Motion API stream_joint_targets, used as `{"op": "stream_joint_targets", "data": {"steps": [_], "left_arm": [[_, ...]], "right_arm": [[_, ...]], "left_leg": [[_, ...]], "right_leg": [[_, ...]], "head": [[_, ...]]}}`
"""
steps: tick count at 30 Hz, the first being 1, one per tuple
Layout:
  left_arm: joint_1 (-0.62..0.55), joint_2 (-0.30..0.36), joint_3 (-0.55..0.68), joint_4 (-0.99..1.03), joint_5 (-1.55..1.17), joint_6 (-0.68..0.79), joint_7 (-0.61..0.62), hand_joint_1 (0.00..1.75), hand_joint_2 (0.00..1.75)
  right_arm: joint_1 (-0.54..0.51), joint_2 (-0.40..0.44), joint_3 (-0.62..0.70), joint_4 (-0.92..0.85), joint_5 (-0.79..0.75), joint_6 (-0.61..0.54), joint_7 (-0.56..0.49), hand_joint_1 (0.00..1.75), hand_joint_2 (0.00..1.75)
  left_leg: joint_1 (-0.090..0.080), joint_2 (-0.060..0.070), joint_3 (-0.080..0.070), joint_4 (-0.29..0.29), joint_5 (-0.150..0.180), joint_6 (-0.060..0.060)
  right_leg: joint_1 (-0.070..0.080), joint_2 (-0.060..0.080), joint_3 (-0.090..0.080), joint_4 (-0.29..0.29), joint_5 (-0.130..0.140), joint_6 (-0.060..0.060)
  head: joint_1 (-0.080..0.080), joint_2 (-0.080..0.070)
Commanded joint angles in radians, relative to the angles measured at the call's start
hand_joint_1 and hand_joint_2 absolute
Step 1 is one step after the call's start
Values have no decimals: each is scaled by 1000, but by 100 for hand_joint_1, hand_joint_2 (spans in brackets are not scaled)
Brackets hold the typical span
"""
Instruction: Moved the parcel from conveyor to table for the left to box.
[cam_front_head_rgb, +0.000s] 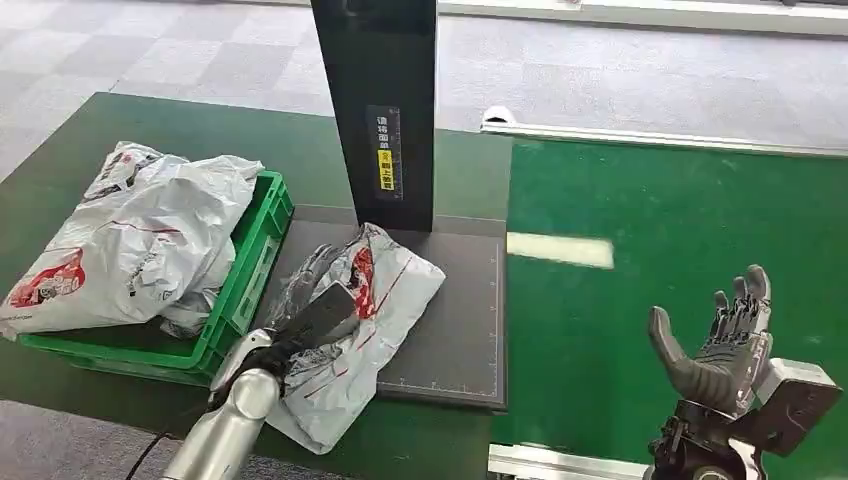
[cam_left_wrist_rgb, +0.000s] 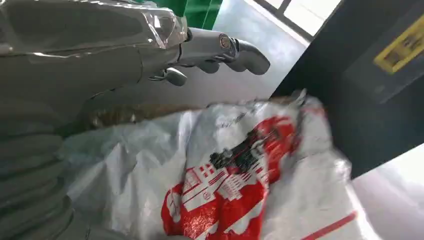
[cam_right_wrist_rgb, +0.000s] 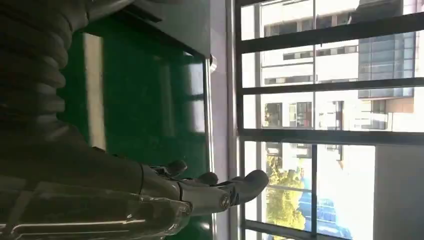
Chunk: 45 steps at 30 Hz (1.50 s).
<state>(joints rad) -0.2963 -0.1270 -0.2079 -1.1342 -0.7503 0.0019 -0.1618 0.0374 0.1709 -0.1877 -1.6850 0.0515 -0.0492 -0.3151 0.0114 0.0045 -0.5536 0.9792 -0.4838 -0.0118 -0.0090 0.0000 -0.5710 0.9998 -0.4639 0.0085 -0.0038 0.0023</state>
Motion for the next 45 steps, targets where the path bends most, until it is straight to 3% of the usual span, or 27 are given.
{"op": "stream_joint_targets", "data": {"steps": [1, 14, 18, 19, 20, 26, 27, 39, 45], "left_arm": [[-59, 34, -61, 176, -85, 22, 61, 0, 175], [-59, 34, -61, 176, -85, 22, 61, 0, 175], [-91, 30, -97, 237, -263, 128, 162, 0, 175], [-100, 26, -97, 263, -288, 143, 171, 54, 175], [-106, 18, -85, 280, -286, 141, 161, 175, 175], [-95, 1, -32, 255, -201, 131, 86, 175, 175], [-80, -2, -19, 214, -204, 234, 62, 175, 175], [-24, 11, -18, 91, -181, 245, 65, 175, 175], [86, 15, -22, -210, -48, 384, -64, 175, 175]], "right_arm": [[-54, -25, 27, 109, -2, -7, 0, 0, 175], [-54, -25, 27, 109, -2, -7, 0, 0, 175], [-53, -14, 18, 100, 1, -7, 2, 0, 175], [-54, -10, 16, 99, 3, -6, 4, 0, 175], [-58, -9, 15, 103, 5, -6, 5, 0, 175], [-80, -15, 14, 122, 9, -6, 9, 0, 175], [-80, -16, 15, 123, 9, -7, 9, 0, 175], [-72, -21, 21, 124, 9, -7, 9, 0, 175], [-60, -27, 33, 139, -2, -21, -1, 0, 175]], "left_leg": [[0, 0, 2, -2, 1, 0], [0, 0, 1, -1, 0, 0], [0, 0, 1, -2, 1, 1], [0, -1, 1, -2, 1, 1], [0, -1, 2, -2, 2, 1], [0, 1, 3, -1, 1, 0], [0, 0, 3, -2, 1, 1], [0, 1, 1, -1, 0, 0], [0, 1, 0, 0, 0, 0]], "right_leg": [[0, 1, 2, -2, 1, 0], [0, 1, 2, -1, 1, 0], [0, 0, 2, -2, 1, 0], [0, -1, 2, -1, 1, 0], [0, -1, 2, -2, 1, 0], [0, 1, 2, -1, 1, 0], [0, 1, 3, -1, 1, 0], [0, 1, 2, 0, 1, 0], [0, 2, 0, 0, 1, 0]], "head": [[0, 0], [0, 0], [0, 0], [0, 0], [0, 0], [0, 0], [0, 0], [0, 0], [0, 0]]}}
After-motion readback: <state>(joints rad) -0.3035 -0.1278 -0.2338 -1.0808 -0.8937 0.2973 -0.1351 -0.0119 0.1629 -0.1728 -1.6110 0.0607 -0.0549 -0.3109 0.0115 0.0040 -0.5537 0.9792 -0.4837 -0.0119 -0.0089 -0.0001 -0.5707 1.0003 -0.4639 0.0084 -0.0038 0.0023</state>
